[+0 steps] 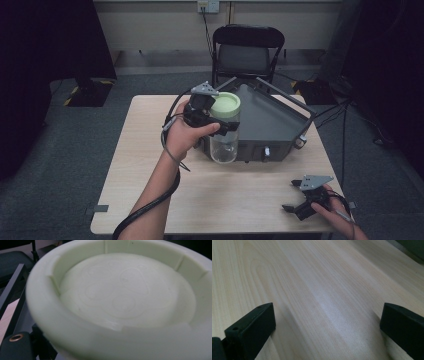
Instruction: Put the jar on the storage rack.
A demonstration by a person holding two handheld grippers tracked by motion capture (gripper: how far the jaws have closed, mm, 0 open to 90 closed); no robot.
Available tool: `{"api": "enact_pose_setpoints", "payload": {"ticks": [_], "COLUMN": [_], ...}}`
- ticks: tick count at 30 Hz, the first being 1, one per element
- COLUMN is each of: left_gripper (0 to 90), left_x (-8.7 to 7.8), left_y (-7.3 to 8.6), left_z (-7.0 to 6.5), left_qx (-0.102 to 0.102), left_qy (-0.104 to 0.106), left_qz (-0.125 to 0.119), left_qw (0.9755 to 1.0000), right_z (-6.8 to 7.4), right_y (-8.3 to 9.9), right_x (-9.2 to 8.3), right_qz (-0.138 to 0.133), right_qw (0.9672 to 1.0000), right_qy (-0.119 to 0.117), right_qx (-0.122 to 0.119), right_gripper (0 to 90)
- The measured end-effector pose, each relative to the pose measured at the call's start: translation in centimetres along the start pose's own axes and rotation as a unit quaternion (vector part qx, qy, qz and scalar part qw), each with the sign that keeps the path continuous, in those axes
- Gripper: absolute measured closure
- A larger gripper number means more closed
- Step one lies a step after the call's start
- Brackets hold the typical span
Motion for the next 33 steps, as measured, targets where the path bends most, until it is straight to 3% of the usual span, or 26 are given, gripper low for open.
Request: {"api": "enact_pose_setpoints", "payload": {"ticks": [18, 33], "left_gripper": [10.6, 10.6], "left_x": [-0.1, 1.4], "left_y": [-5.0, -7.0], "left_z": [-0.3, 1.2], "left_qx": [0.024, 0.014], "left_qy": [-0.009, -0.021], "left_qz": [-0.005, -0.004], "left_qw": [0.9997, 0.9997], "right_z": [0.0, 0.0], "right_y": [0.0, 0.0], "right_x": [0.0, 0.0], "right_qz": [0.0, 0.001], "right_qw": [1.0, 1.0], "right_qy": [0.0, 0.001], "right_qx": [0.0, 0.0], "right_gripper": [0.0, 0.0]}}
Point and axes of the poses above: each handheld gripper's, and its own axes: x roughly forward along the jaws, y roughly out of its underside, z roughly to its left, the point moved 8 cm from there along x, roughly forward along the jaws, and after that the axes turned 11 degrees about z, right-handed, at the moved point
